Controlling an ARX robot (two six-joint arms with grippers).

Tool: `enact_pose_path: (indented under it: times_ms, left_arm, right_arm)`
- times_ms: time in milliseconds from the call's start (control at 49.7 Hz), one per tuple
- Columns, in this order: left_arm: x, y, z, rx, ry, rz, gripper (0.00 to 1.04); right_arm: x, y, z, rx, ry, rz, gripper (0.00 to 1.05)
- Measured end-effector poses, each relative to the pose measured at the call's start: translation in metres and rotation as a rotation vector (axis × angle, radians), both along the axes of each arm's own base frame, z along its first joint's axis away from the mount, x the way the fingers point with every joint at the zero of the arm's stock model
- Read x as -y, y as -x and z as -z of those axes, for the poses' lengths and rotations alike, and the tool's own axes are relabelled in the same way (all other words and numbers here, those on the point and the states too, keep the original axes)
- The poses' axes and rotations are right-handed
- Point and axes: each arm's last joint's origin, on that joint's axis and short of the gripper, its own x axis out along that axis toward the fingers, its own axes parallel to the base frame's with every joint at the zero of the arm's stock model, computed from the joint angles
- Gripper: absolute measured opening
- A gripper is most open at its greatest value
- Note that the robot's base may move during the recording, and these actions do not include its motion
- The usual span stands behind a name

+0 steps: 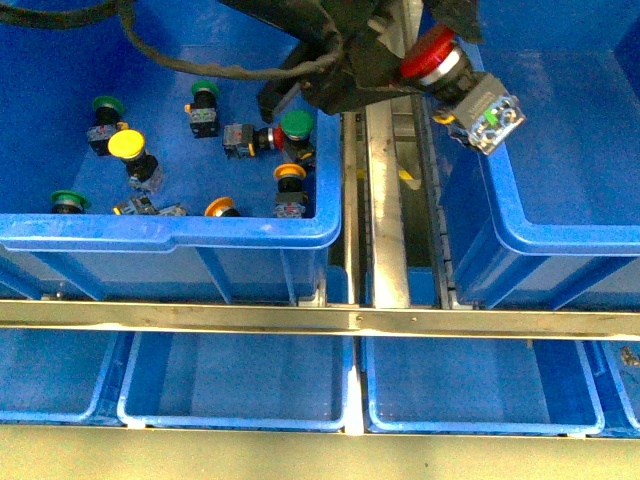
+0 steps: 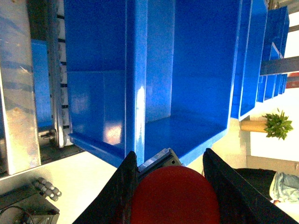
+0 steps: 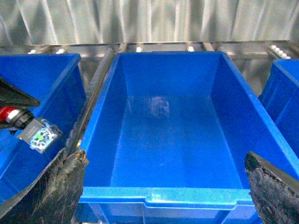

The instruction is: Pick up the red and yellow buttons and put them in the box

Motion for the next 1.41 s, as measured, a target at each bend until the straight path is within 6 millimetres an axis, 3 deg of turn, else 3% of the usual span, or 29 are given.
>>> enact_pose_path:
  times_ms: [262,383,483,544,705,826,1007,1409]
  left_arm:
    - [0.04,-0.017,-0.002,0.027,-0.006,0.001,0.34]
    - [0.047,-0.022,-0.003,0.031,0.005,0.0,0.34]
    - [0.05,-0.022,-0.005,0.033,0.014,0.003,0.34]
    - [0.05,-0.022,-0.006,0.034,0.015,0.003,0.34]
    - [0.054,-0.02,-0.006,0.036,0.016,0.013,0.34]
    - [0.055,-0.021,-0.004,0.033,0.013,0.013,0.34]
    - [0.051,-0.024,-0.003,0.032,0.011,0.0,0.34]
    - [0.054,-0.025,-0.003,0.037,0.013,-0.001,0.34]
  right_arm:
    - [0.0,0.0,0.0,0.0,0.0,0.0,0.99]
    - [0.0,0.0,0.0,0.0,0.0,0.0,0.99]
    - [-0.001,-0.003,-0.001,-0.274,-0.062,0.154,0.99]
    - [-0.006,-0.018,-0.012,-0.442,-0.025,0.209,0.99]
    - [-0.028,-0.071,-0.039,-0.465,0.065,-0.009,0.99]
    - [-0.041,-0.098,-0.041,-0.478,0.165,-0.171,0.99]
    - [-0.053,-0.118,-0.035,-0.517,0.296,-0.316,0.99]
    - [-0.072,-0.154,-0.029,-0.43,0.504,-0.426,0.99]
